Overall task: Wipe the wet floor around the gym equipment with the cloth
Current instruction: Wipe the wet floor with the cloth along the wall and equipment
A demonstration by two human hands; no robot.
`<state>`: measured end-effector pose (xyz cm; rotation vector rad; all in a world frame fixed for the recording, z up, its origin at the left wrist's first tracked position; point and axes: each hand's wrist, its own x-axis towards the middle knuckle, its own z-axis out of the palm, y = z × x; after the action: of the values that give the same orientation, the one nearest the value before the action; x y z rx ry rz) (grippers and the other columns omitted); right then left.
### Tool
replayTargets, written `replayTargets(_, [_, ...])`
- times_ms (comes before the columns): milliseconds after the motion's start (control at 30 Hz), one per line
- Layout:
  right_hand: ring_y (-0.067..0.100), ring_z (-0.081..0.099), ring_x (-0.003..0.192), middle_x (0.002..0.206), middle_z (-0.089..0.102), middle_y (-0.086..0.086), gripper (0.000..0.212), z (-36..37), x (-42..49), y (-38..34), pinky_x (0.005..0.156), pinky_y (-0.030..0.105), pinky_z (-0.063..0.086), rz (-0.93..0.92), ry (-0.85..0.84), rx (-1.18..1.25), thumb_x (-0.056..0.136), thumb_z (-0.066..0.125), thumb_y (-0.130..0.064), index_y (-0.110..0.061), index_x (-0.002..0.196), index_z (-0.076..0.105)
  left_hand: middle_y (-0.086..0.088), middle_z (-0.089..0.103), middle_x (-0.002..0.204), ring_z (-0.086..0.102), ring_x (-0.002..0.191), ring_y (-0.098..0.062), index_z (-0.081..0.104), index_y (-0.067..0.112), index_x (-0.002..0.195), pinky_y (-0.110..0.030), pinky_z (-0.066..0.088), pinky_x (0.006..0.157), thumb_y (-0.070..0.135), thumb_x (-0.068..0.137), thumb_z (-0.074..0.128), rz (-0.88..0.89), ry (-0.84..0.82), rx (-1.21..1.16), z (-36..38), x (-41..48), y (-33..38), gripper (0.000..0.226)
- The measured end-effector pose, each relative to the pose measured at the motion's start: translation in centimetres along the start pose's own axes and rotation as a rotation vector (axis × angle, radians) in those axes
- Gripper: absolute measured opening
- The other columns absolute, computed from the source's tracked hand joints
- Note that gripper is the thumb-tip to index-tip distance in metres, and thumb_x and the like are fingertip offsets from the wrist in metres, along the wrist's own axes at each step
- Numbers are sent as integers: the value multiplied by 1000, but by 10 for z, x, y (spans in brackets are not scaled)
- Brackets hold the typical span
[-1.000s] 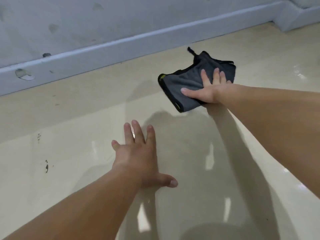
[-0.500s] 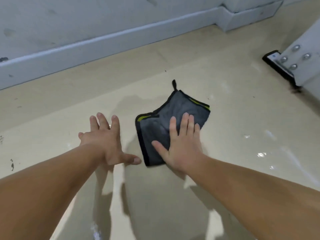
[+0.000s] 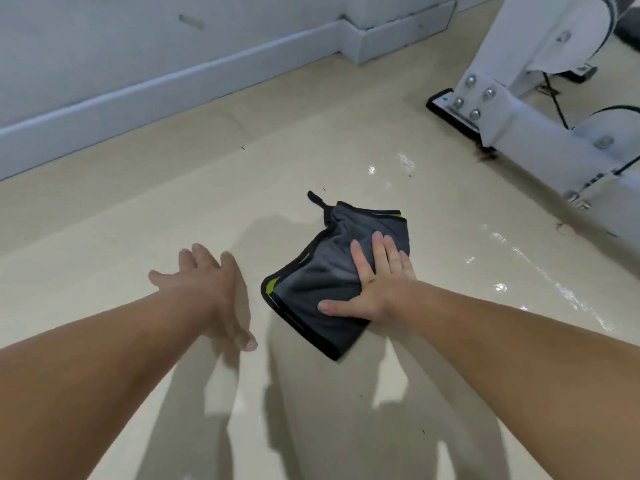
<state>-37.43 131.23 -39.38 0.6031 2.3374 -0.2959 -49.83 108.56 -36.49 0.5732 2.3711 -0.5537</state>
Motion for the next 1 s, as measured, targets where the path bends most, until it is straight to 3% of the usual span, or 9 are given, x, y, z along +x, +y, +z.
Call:
replayTargets(67, [22, -45, 143, 155, -49, 6, 141, -10, 12, 6, 123, 48, -17, 36, 9, 25, 52, 36, -107, -36, 152, -33, -20, -7, 169, 5, 156, -39, -17, 18, 158, -67, 39, 108, 89, 35, 81, 12, -17, -28, 8, 4, 4, 174])
replayTargets(333, [31, -27, 153, 165, -31, 13, 147, -76, 82, 18, 124, 51, -11, 226, 125, 185, 43, 28, -111, -34, 159, -22, -16, -14, 164, -11, 156, -38, -19, 21, 155, -54, 51, 104, 91, 32, 76, 123, 23, -140, 26, 12, -8, 170])
replayTargets(500, [36, -19, 155, 167, -22, 19, 144, -114, 123, 12, 122, 56, -8, 388, 248, 336, 48, 26, -110, -30, 161, -13, -8, -26, 167, -20, 159, -34, -23, 29, 156, -59, 43, 113, 91, 33, 80, 122, 46, -184, 31, 15, -10, 172])
replayTargets(600, [43, -18, 154, 165, -18, 29, 130, -106, 138, -31, 122, 58, -9, 434, 350, 352, 66, 19, -102, -20, 163, -9, -9, -32, 167, -24, 158, -35, -27, 29, 156, -57, 42, 113, 91, 40, 80, 124, 43, -164, 30, 14, -11, 169])
replayTargets(667, [46, -21, 152, 163, -20, 32, 127, -96, 141, -74, 121, 60, -11, 343, 373, 325, 69, 18, -101, -19, 163, -11, -9, -34, 167, -26, 158, -35, -29, 29, 156, -56, 43, 113, 91, 44, 79, 129, 38, -153, 30, 14, -12, 168])
replayTargets(767, [44, -26, 151, 164, -25, 27, 128, -75, 131, -131, 121, 59, -13, -17, 349, 131, 66, 18, -103, -24, 162, -12, -10, -36, 167, -27, 157, -36, -32, 28, 156, -54, 41, 115, 91, 47, 78, 130, 22, -140, 29, 13, -16, 167])
replayTargets(867, [31, -30, 152, 166, -29, 14, 124, -75, 122, -127, 124, 51, -13, -283, 269, -61, 63, 22, -104, -37, 161, -13, -13, -38, 166, -27, 157, -38, -35, 25, 156, -53, 40, 115, 92, 50, 75, 133, 3, -120, 26, 13, -14, 167])
replayTargets(933, [25, -28, 153, 167, -28, 9, 122, -94, 129, -99, 125, 47, -11, -310, 220, -96, 62, 25, -105, -42, 160, -12, -14, -37, 166, -27, 157, -38, -35, 26, 156, -52, 42, 114, 93, 50, 75, 138, 5, -115, 25, 12, -14, 167])
replayTargets(1000, [26, -22, 155, 168, -25, 8, 123, -118, 138, -67, 126, 46, -8, -170, 221, -73, 62, 27, -105, -41, 160, -10, -13, -36, 166, -27, 157, -38, -34, 26, 156, -51, 44, 112, 94, 48, 74, 139, 11, -113, 25, 11, -14, 167])
